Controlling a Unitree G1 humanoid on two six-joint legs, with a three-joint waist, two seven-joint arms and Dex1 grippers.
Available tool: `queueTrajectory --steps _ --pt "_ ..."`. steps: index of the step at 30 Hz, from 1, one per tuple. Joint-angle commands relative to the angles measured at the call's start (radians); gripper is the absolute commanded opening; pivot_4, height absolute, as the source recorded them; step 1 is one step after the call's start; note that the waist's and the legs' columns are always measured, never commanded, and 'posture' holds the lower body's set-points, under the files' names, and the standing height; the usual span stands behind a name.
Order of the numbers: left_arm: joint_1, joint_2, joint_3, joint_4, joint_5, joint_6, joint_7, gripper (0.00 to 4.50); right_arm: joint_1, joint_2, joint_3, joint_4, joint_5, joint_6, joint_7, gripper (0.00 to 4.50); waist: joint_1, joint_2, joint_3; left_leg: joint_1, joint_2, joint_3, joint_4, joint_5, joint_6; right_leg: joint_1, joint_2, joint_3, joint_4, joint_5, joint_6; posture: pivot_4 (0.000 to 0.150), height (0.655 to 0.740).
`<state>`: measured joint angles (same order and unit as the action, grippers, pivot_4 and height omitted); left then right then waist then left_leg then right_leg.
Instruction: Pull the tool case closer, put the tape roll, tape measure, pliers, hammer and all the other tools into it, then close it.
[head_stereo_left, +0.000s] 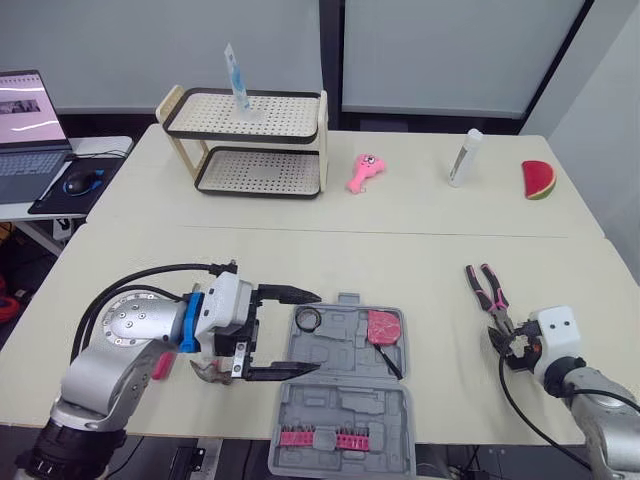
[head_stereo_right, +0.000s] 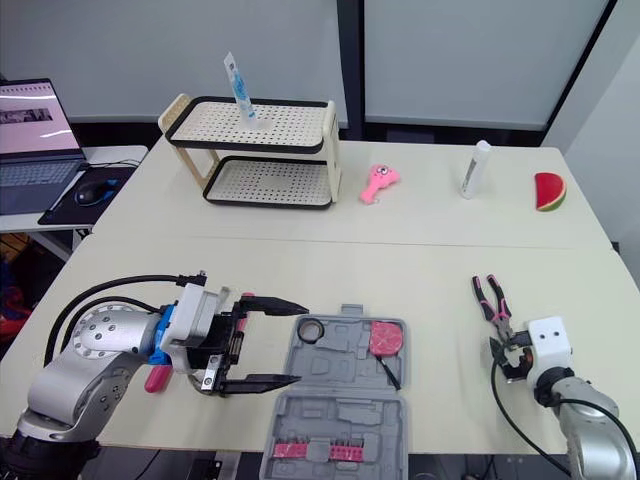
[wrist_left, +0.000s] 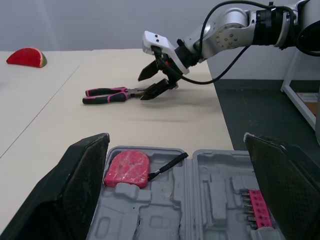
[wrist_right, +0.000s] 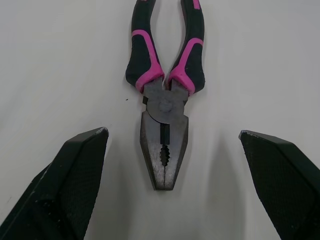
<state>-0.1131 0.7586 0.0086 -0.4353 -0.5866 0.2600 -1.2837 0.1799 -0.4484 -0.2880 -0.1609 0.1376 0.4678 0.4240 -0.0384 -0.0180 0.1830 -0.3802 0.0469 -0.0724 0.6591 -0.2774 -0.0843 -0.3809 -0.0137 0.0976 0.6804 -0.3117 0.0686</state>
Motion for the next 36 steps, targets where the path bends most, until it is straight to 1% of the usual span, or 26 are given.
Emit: queueTrajectory --steps 1,5,8,11,12,21,23,28,31,36 --pt "-0.015 -0.011 -0.020 -0.018 -0.009 -0.018 -0.012 4.50 -0.024 0.010 -0.001 0.018 0.012 0.003 -0.021 4.46 0.000 0.000 0.000 0.000 0.000 0.000 0.000 0.000 0.000 0.000 0.000 0.000 0.000 0.000 0.000 0.150 0.7350" --pt "-0.017 -0.023 -0.038 -0.013 0.004 -0.032 -0.010 4.50 -0.042 0.034 0.004 0.046 0.024 0.008 -0.032 4.46 -0.002 0.000 0.000 0.000 0.000 0.000 0.000 0.000 0.000 0.000 0.000 0.000 0.000 0.000 0.000 0.150 0.7350" --pt "-0.023 -0.028 -0.048 -0.011 0.008 -0.033 -0.005 4.50 -0.058 0.048 0.001 0.067 0.032 0.005 -0.041 3.89 -0.002 0.000 0.000 0.000 0.000 0.000 0.000 0.000 0.000 0.000 0.000 0.000 0.000 0.000 0.000 0.150 0.7350" --pt "-0.027 -0.033 -0.056 -0.010 0.013 -0.034 -0.001 4.50 -0.077 0.054 0.005 0.087 0.035 0.006 -0.047 2.88 -0.003 0.000 0.000 0.000 0.000 0.000 0.000 0.000 0.000 0.000 0.000 0.000 0.000 0.000 0.000 0.150 0.7350" --pt "-0.028 -0.034 -0.058 -0.010 0.014 -0.033 0.000 4.50 -0.081 0.055 0.006 0.093 0.035 0.005 -0.048 2.67 -0.003 0.000 0.000 0.000 0.000 0.000 0.001 0.000 0.000 0.000 0.000 0.000 0.000 0.000 0.001 0.150 0.7350" --pt "-0.032 -0.033 -0.059 0.011 0.030 -0.050 0.007 4.50 -0.080 0.061 0.013 0.110 0.041 -0.014 -0.061 1.32 -0.003 0.000 0.000 0.000 0.000 0.000 0.001 0.000 0.000 0.000 0.000 0.000 0.000 0.000 0.001 0.150 0.7350" --pt "-0.027 -0.026 -0.046 0.021 0.033 -0.053 0.008 4.50 -0.070 0.062 0.009 0.092 0.045 -0.024 -0.066 1.26 -0.003 0.000 0.000 0.000 0.000 0.000 0.001 0.000 0.000 0.000 0.000 0.000 0.000 0.000 0.001 0.150 0.7350" --pt "-0.012 0.015 0.011 0.081 0.050 -0.091 -0.012 4.50 -0.023 0.011 -0.002 -0.050 0.048 -0.014 -0.038 1.26 -0.002 0.002 0.001 -0.001 0.000 -0.001 0.000 0.000 0.000 -0.001 0.000 -0.001 0.000 0.000 0.000 0.150 0.7350" --pt "0.012 0.048 0.054 0.116 0.052 -0.094 -0.019 4.50 0.021 -0.071 0.013 -0.169 0.046 0.001 0.031 1.26 -0.002 0.005 0.003 -0.001 0.000 0.000 0.001 0.000 0.000 -0.001 0.000 0.000 0.000 0.000 0.001 0.150 0.7350" --pt "0.094 0.128 0.117 0.145 0.053 -0.121 -0.088 4.50 0.063 -0.237 0.028 -0.346 0.068 0.030 0.172 1.26 -0.012 0.006 0.003 -0.001 0.000 -0.001 0.001 0.000 0.000 -0.002 0.001 0.000 0.002 0.000 0.000 0.150 0.7350"
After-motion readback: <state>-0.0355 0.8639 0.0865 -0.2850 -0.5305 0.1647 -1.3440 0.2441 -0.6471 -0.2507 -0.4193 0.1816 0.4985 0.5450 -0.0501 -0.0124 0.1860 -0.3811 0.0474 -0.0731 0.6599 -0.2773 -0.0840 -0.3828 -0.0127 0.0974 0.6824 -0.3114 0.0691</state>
